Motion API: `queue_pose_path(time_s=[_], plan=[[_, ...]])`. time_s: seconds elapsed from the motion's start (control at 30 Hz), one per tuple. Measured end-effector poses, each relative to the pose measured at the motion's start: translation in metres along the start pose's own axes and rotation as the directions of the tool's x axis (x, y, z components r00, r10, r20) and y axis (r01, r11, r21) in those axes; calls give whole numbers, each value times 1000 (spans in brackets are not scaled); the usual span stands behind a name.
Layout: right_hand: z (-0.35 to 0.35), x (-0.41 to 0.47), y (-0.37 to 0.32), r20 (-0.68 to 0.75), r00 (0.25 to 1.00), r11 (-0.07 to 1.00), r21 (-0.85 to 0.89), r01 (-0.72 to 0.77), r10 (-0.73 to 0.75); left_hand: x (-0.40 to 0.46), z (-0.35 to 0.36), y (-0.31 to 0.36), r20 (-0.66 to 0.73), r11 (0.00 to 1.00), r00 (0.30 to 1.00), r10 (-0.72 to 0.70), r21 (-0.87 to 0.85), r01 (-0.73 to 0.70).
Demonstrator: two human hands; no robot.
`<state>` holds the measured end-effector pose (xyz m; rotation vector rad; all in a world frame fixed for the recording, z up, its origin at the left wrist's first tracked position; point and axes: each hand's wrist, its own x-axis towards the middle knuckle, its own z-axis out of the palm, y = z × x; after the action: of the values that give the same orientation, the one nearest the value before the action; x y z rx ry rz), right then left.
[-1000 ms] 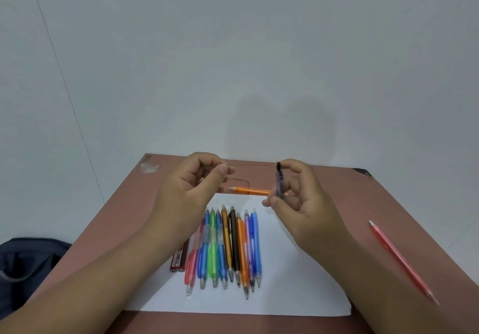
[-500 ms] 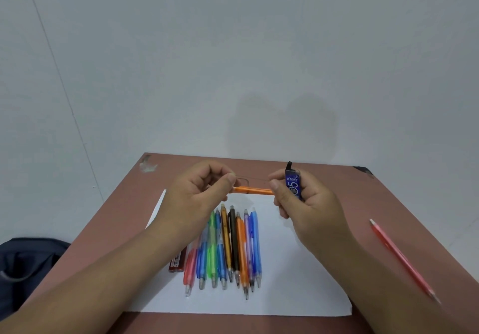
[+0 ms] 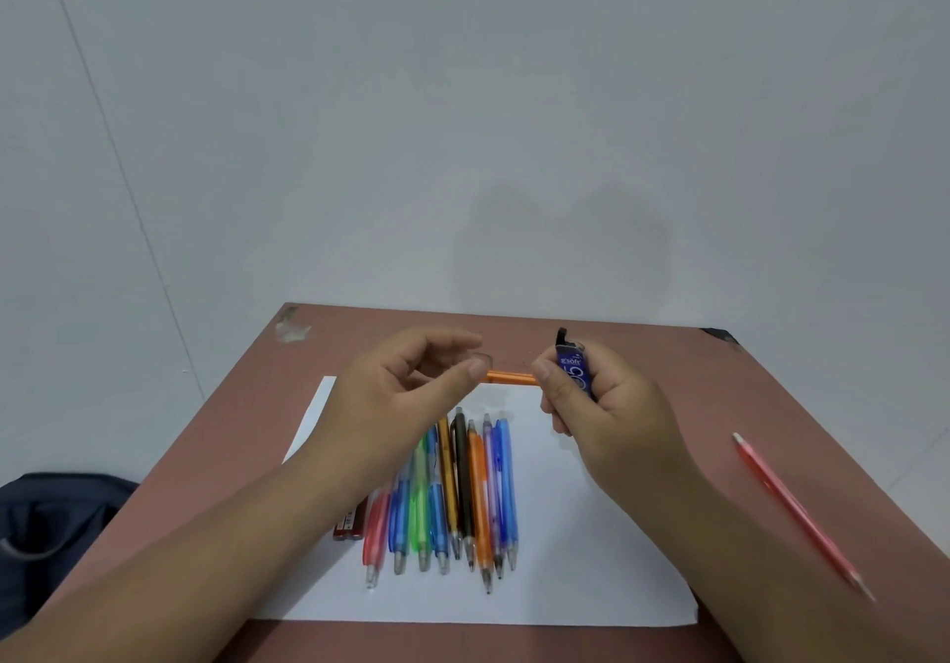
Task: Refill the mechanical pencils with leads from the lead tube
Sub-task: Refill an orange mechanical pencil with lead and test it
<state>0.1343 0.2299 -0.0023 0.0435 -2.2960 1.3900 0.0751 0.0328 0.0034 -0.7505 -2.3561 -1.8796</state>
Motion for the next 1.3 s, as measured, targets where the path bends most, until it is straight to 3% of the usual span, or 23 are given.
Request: queue_pose_path(time_s=[0.13, 0.37, 0.57, 0.77, 0.93, 1.07, 1.3], plan=[[0, -1, -1, 33, 999, 999, -12, 31, -31, -1, 3, 2, -18, 998, 1000, -6, 59, 8], [-6, 4, -1, 94, 995, 965, 257, -49, 25, 4, -4, -2, -108, 999, 994, -13, 39, 17], [-8, 7, 2, 133, 988, 945, 305, -117, 80, 9, -6, -5, -161, 999, 986, -41, 21, 45], [-8, 6, 4, 193, 979, 992, 88, -86, 68, 9, -7, -6, -172, 999, 984, -37, 21, 41], [-14, 4, 0, 326, 945, 991, -135, 19, 27, 10, -7, -7, -186, 999, 982, -29, 30, 35], [-22, 6, 0, 409, 910, 984, -179, 9, 66, 11, -9, -9, -190, 998, 982, -22, 46, 31], [-34, 10, -1, 596, 783, 864, -475, 165, 178, 14, -13, -11, -140, 979, 989, 38, 204, -8]])
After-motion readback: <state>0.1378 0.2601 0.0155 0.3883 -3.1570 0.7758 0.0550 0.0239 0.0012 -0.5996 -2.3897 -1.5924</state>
